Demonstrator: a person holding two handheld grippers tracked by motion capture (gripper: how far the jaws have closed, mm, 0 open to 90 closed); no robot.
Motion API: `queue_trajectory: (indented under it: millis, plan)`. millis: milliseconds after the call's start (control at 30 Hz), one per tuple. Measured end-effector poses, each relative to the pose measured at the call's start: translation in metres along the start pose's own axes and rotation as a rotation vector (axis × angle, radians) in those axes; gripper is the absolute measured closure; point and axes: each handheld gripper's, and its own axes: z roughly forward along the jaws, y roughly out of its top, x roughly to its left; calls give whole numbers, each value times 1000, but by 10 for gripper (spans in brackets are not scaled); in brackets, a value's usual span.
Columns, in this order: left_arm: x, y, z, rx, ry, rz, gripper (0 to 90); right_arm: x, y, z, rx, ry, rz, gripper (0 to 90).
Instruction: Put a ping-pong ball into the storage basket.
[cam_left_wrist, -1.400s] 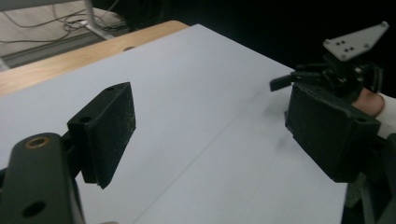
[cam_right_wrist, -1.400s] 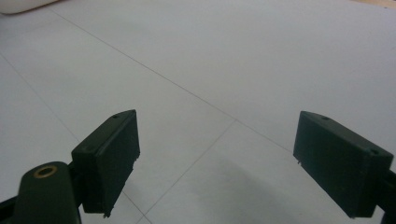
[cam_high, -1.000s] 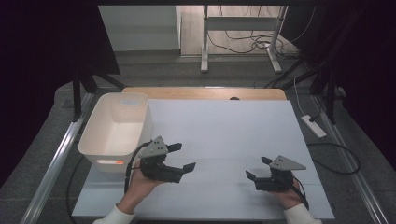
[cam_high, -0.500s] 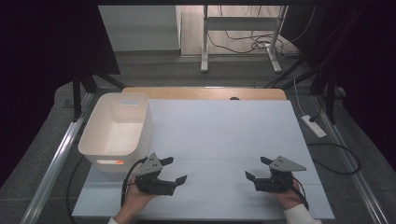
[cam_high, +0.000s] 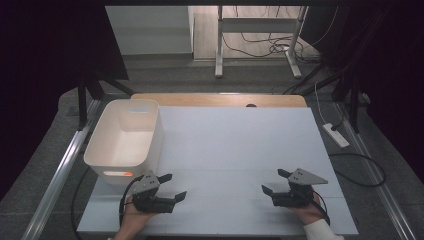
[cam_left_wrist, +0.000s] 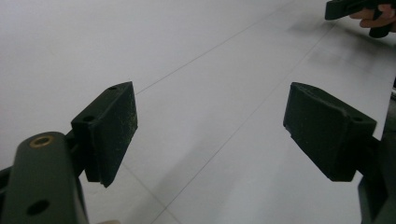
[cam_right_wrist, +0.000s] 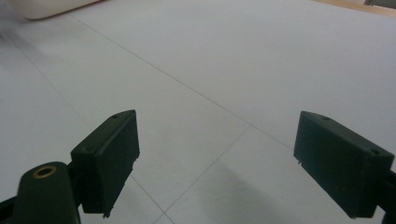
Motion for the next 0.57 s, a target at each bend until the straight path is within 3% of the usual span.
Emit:
queue_trajectory:
  millis: [567]
  plan:
    - [6, -5, 0, 4, 28, -20, 182, 4, 0, -2, -3, 24, -25, 140]
